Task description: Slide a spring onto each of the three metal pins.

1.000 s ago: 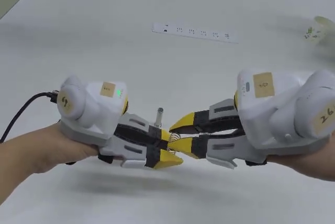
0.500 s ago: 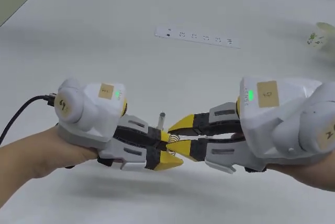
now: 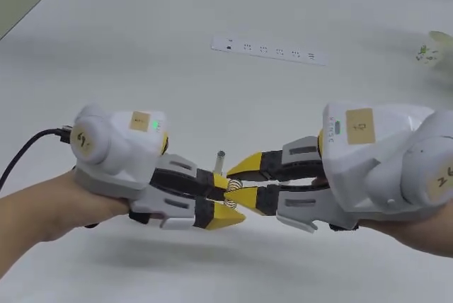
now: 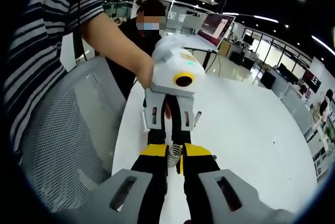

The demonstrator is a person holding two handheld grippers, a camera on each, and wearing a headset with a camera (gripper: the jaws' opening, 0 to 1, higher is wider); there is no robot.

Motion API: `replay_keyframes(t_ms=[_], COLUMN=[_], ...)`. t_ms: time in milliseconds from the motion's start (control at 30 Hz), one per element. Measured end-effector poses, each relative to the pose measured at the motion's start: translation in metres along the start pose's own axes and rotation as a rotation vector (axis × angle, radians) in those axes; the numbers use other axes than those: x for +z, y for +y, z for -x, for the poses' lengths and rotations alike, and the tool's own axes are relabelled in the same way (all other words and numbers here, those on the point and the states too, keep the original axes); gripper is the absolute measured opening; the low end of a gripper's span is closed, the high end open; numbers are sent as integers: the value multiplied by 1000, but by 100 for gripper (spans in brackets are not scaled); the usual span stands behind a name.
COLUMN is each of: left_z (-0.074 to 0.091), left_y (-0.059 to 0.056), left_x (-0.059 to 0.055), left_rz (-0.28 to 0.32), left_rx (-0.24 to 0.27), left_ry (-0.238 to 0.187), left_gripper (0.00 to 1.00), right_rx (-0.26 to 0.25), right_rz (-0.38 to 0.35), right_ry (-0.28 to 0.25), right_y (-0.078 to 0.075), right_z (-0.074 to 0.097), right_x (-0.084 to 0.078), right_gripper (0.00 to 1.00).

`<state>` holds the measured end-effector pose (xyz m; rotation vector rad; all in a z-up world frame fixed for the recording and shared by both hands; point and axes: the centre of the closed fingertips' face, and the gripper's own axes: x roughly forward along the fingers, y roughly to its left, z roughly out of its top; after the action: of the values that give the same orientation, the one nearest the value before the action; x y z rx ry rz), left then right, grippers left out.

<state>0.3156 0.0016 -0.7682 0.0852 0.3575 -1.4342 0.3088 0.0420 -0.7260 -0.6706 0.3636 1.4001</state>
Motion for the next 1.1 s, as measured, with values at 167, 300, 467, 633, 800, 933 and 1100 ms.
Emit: replay_keyframes(t_ms=[167,300,467,633,800,933,1100], left_z=[6,14,23,35,49,59,70], left_y=[2,8,14,17,21,23,25], left_x=[-4,-7,-9,-14,-20,-29,-32], left_rz=[13,22,37,57,82,101,115], left_rx=[15,45,79,104,141,168,197], left_ry=[7,6,0,-2,-8,-1,-7], left_gripper=[12,18,21,24,27,29,33], right_rx=[-8,-20,-33,-44,-56,-65,-76], right_rz=[-5,-8,-10,-7,-6,3,5], right_ry=[2,4,6,11,17,27,28], right_y=[-2,-5,-9,-11,-14,-16,-17], right_z=[1,2,3,3,4,4,4], right_x=[-1,-3,-5,-6,-8,-10,-11], right_gripper=[7,7,7,7,7,7,7])
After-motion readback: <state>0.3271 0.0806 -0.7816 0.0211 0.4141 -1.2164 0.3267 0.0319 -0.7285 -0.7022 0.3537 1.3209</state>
